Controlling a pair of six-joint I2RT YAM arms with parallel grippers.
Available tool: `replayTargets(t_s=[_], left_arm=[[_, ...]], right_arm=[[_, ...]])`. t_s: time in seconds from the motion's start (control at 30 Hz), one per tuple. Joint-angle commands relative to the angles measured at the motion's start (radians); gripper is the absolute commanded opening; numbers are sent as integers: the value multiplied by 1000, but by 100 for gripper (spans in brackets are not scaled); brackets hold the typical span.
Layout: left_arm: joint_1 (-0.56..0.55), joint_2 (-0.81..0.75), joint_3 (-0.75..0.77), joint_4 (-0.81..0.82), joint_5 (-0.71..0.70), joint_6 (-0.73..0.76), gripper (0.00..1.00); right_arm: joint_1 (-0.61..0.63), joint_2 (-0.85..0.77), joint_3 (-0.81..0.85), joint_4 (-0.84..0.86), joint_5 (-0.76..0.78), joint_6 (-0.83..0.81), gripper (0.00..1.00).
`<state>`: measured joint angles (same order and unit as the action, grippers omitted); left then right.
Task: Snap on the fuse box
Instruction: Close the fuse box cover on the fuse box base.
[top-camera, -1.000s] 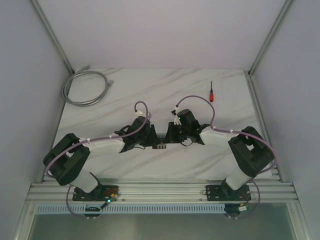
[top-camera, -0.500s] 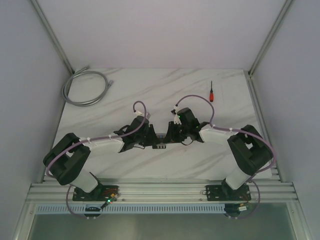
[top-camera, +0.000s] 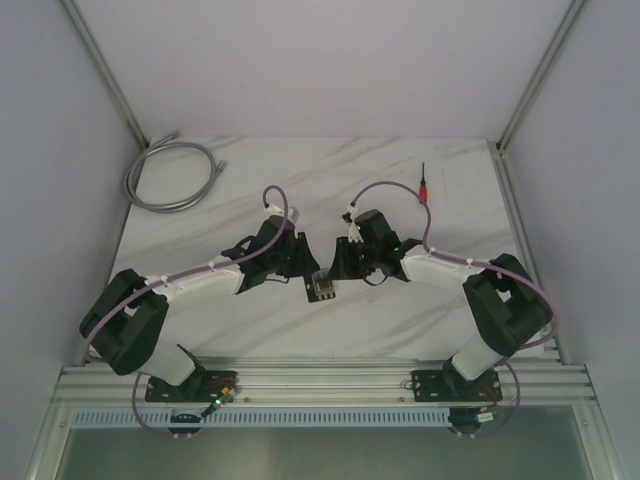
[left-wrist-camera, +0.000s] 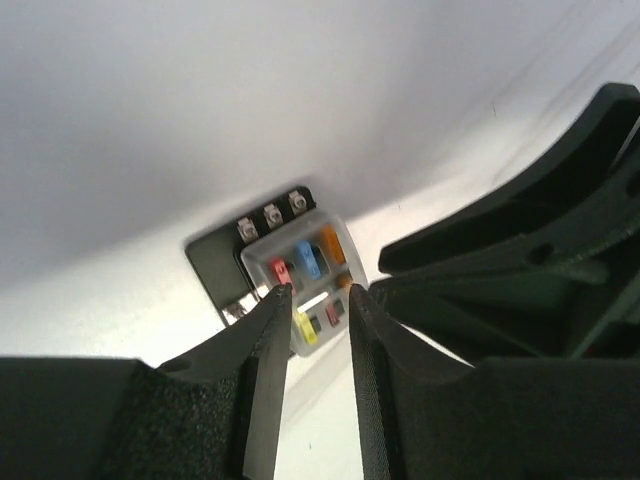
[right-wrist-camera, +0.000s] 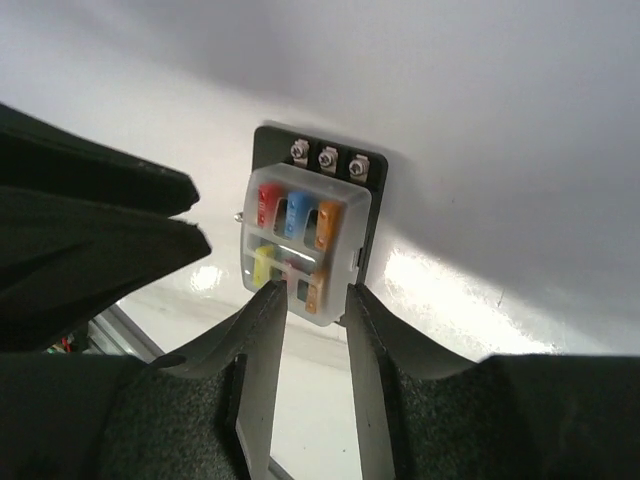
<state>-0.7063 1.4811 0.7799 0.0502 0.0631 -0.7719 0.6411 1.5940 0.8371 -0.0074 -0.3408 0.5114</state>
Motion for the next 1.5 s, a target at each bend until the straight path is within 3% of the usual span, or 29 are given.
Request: replayTargets(t_s=[0.0, 0.7, 1.17, 1.33, 1.47], left_arm=[[24, 64, 40, -44, -11, 66, 39], [34, 190, -29, -28, 106, 15, 31], [13, 203, -246, 109, 139, -96, 23], [10, 122, -172, 110, 128, -102, 29], [3, 94, -47, 102, 126, -89, 36]], right_arm=[[-7, 2, 37, 20, -21, -9, 37], [-7, 125, 58, 12, -72, 6, 31], [17, 191, 110, -119, 81, -40, 27], [5, 107, 100, -113, 142, -79, 28], [-17, 5, 91, -115, 196, -112, 35]])
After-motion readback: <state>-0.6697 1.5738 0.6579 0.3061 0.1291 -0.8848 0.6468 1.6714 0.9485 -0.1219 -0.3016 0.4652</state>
